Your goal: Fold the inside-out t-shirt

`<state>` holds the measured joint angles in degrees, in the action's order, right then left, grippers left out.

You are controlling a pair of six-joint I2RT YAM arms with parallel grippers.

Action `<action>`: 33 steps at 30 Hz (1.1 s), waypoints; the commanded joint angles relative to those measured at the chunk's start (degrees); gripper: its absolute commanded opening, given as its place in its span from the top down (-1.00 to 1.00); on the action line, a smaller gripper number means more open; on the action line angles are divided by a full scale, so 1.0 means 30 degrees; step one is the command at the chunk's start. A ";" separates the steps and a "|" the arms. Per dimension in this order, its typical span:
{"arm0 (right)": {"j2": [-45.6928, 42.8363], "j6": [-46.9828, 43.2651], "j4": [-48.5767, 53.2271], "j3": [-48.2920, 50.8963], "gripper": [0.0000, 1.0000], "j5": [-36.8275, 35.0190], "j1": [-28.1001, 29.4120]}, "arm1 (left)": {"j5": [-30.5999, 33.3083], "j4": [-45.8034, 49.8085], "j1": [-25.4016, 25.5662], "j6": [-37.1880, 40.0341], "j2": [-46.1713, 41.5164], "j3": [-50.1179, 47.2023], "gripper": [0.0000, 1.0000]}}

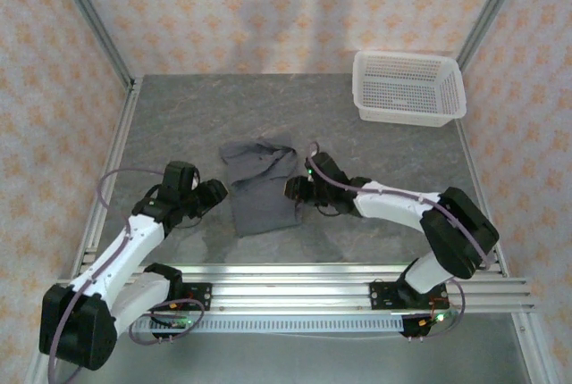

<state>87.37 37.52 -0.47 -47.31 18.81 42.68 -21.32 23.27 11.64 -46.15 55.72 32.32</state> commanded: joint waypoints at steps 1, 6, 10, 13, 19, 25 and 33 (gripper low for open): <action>0.0456 0.0083 0.0055 -0.1667 0.19 -0.1561 -0.1478 | 0.0619 -0.1040 0.0046 0.0406 0.2133 0.1137 0.05; 0.3411 -0.0201 -0.0545 -0.3873 0.21 -0.0765 -0.2615 | 0.0529 -0.3664 0.0017 0.0226 0.5826 0.2477 0.09; 0.5364 -0.0275 -0.0925 -0.5214 0.22 0.0127 -0.2624 | 0.0426 -0.4958 0.0017 -0.0120 0.7968 0.3120 0.12; 0.6420 0.0122 -0.1502 -0.5733 0.28 0.0830 -0.2625 | 0.0461 -0.5595 0.0001 -0.0299 0.9228 0.3290 0.16; 0.6392 0.0615 -0.2056 -0.5676 0.81 0.0846 -0.2637 | 0.0028 -0.7045 0.0010 -0.1114 1.0252 0.3071 0.60; 0.6177 0.0971 -0.1351 -0.6441 0.93 0.0704 -0.2892 | -0.0141 -0.7432 -0.0149 -0.2122 0.9939 0.3889 0.76; 0.9145 0.2196 -0.1310 -0.9974 0.88 0.2114 -0.4546 | -0.0008 -0.8492 -0.2107 -0.3187 1.2631 0.6828 0.62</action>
<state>110.85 42.74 -4.29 -72.69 23.18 30.55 -22.04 1.39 7.11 -53.95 89.95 49.28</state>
